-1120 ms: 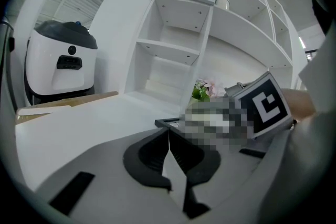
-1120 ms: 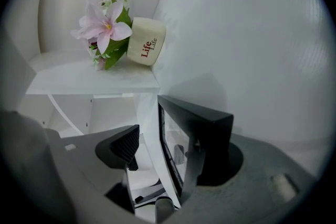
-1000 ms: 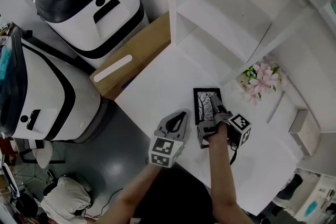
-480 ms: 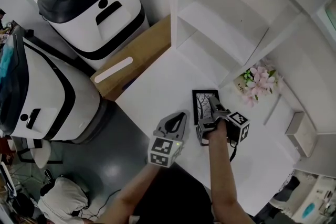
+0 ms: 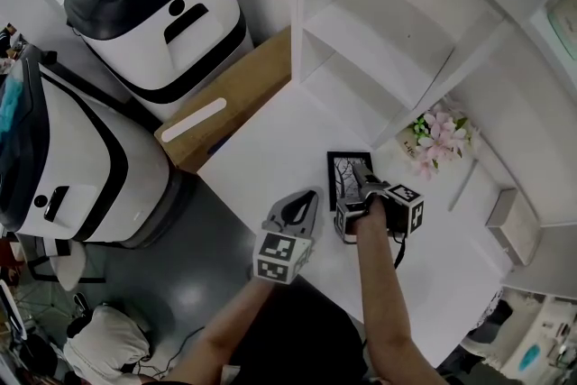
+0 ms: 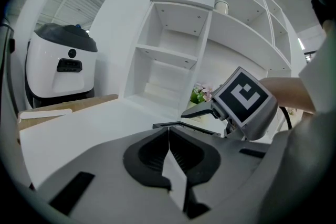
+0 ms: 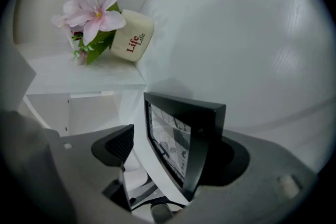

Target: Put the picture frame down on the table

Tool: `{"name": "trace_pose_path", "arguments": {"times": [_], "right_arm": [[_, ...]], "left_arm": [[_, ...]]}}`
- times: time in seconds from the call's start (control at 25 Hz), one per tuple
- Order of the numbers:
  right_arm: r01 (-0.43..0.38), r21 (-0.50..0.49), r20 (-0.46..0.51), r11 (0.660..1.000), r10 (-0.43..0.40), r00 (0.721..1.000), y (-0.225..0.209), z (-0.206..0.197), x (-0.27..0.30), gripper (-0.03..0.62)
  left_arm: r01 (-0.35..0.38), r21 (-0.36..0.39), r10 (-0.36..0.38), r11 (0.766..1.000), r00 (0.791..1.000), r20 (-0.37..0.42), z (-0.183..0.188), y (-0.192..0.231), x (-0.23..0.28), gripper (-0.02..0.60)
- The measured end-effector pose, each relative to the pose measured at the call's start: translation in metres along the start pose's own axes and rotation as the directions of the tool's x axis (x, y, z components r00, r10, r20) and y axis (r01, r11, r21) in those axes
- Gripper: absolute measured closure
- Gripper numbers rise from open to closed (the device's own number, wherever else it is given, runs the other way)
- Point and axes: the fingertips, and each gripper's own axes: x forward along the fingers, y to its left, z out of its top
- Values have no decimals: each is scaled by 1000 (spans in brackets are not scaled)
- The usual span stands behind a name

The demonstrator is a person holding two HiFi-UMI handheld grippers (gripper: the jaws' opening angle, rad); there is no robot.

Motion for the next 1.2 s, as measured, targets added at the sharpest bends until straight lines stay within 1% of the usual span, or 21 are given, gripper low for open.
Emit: {"name": "trace_pose_path", "arguments": {"times": [0.24,0.4,0.92,1.2], "right_arm": [[49,-16,-19,999,-49,999,-7,-5,-3,210],[64,-17,-24,998,-64,998,-12,-7,-6,210],[58,-10,-24,998,-59,998,-21,-10,-14,210],[52,10,-30,999,-52,998,-29,-14,-20,210]], "left_arm": [[4,-5,-4,1000,1000,7,1,-1,-4,568],[7,-10,-7,1000,1000,5,-1,-3,-4,568],[3,-8,-3,1000,1000,2,-4,-6,-11,568],[-6,0,6,1000,1000,6,-8,-7,-17,568]]}}
